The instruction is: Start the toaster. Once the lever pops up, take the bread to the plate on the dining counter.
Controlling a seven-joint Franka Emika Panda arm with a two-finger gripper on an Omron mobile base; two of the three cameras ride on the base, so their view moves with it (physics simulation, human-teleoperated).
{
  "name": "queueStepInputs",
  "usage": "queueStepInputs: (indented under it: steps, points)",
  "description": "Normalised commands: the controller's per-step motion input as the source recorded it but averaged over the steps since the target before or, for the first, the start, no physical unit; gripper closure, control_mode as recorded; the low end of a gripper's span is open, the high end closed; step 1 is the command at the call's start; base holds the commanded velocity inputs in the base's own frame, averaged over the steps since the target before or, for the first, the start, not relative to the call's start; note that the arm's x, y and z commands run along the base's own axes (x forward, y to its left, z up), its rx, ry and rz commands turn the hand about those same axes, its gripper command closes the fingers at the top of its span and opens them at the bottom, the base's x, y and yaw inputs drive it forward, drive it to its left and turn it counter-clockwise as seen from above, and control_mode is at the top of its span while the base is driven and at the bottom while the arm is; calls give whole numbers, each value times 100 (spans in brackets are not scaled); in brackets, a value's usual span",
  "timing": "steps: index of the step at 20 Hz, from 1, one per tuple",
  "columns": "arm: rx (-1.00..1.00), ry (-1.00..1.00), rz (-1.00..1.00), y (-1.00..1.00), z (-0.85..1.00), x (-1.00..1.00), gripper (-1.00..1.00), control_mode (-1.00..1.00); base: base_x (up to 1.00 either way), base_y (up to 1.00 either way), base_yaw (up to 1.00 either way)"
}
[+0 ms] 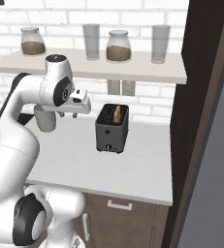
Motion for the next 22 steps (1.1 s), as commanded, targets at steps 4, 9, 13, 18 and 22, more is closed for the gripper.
queueStepInputs:
  steps: [4,9,13,18,22]
  points:
    - [1,-3,0,-41,-22,-23,-100,-100,0,0,0]
    - [9,-15,0,-72,-33,-18,-100,-100,0,0,0]
    - [9,-24,0,-80,-36,-7,-100,-100,0,0,0]
    - [5,-10,0,-35,-15,40,-100,-100,0,0,0]
    - [4,0,-4,-1,-10,76,-100,-100,0,0,0]
